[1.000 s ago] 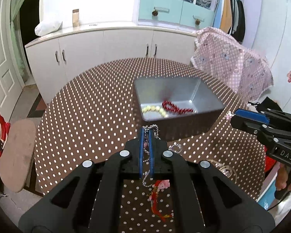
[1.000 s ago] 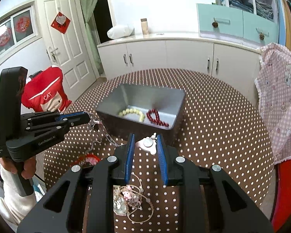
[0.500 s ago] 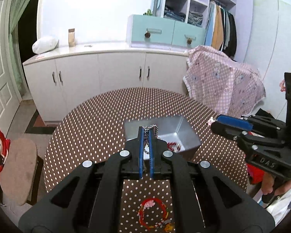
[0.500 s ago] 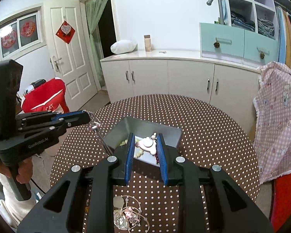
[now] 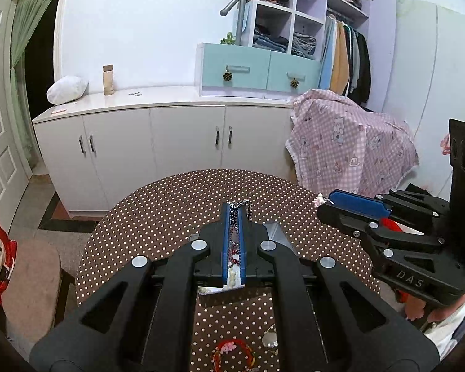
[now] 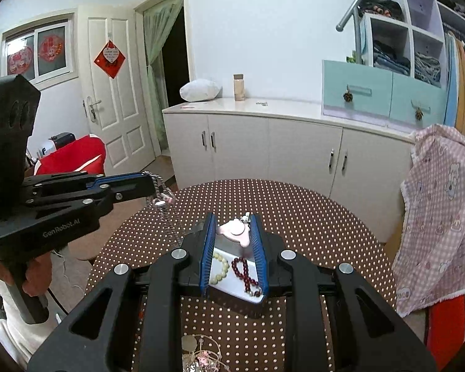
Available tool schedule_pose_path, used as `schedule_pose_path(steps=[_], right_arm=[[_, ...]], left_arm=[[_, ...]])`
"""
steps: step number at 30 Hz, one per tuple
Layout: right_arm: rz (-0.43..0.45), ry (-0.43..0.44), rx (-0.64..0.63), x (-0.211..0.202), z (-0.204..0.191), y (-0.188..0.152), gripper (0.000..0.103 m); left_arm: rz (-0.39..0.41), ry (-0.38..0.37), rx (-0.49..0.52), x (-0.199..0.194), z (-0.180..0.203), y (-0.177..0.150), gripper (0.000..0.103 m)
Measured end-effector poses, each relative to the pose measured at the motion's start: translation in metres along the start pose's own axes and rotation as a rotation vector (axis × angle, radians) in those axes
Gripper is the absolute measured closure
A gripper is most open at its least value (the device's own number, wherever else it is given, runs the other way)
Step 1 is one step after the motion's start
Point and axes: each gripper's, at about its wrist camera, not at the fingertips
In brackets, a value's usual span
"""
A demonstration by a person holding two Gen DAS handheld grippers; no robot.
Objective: Organize jewelry
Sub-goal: 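Lower both held chains into the grey box and open both tools, then move both tools back toward the remaining jewelry on the table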
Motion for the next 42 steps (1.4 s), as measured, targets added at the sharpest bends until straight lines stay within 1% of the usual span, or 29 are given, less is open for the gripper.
schedule_pose_path(steps=[3,6,9,11,13,16,18,21,22,24,25,26,28,29,30,31,35,42], right_arm=[[-0.011,0.001,-0.007,0.006,-0.001,0.001,0.082],[-0.043,-0.002,-0.006,0.019,0.001,-0.005,0.082],[-0.099,0.007,0.019,0.039,0.009,-0.014,0.082],[-0.132,0.005,0.029,0.05,0.012,-0.021,0.082],[-0.169,0.009,0.034,0.061,0.014,-0.029,0.082],[-0.209,0.02,0.048,0.072,0.018,-0.037,0.082],[-0.229,0.028,0.054,0.075,0.019,-0.04,0.081],[-0.225,0.029,0.064,0.071,0.02,-0.038,0.08],[-0.217,0.026,0.063,0.068,0.02,-0.037,0.078],[-0.2,0.014,0.064,0.063,0.021,-0.034,0.071],[-0.195,0.009,0.066,0.062,0.023,-0.032,0.065],[-0.187,0.001,0.069,0.059,0.025,-0.031,0.06],[-0.173,-0.009,0.073,0.054,0.027,-0.029,0.055],[-0.168,-0.013,0.076,0.052,0.028,-0.029,0.053],[-0.164,-0.018,0.078,0.049,0.028,-0.029,0.053],[-0.161,-0.02,0.08,0.049,0.029,-0.029,0.052],[-0.15,-0.025,0.093,0.045,0.033,-0.028,0.049],[-0.142,-0.025,0.092,0.04,0.031,-0.03,0.049]], left_arm=[[-0.018,0.001,0.0,0.009,-0.002,0.0,0.098],[-0.058,-0.005,-0.012,0.024,-0.005,-0.006,0.098],[-0.1,-0.026,-0.025,0.043,-0.005,-0.016,0.098],[-0.126,-0.023,-0.025,0.053,-0.005,-0.023,0.098],[-0.175,-0.018,-0.039,0.069,-0.005,-0.031,0.098],[-0.216,-0.033,-0.055,0.084,-0.01,-0.045,0.097],[-0.247,-0.027,-0.052,0.091,-0.011,-0.05,0.097],[-0.287,-0.018,-0.038,0.097,-0.009,-0.053,0.097],[-0.296,-0.017,-0.036,0.097,-0.008,-0.053,0.097],[-0.304,-0.021,-0.041,0.097,-0.009,-0.054,0.097],[-0.302,-0.02,-0.043,0.096,-0.009,-0.053,0.097],[-0.296,-0.018,-0.045,0.094,-0.01,-0.053,0.094],[-0.274,-0.02,-0.053,0.089,-0.012,-0.052,0.051],[-0.241,-0.025,-0.063,0.085,-0.014,-0.051,0.023],[-0.181,-0.03,-0.076,0.076,-0.015,-0.05,0.023],[-0.164,-0.024,-0.073,0.072,-0.016,-0.049,0.023],[-0.172,-0.009,-0.07,0.068,-0.016,-0.047,0.023],[-0.171,-0.005,-0.085,0.062,-0.018,-0.05,0.023]])
Point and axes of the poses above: each gripper's, at about its wrist camera, not at the fingertips, and x roughly the way its jaws point, z to its right, y to its top, and after that the axes turned 13 degrees about x, right-handed
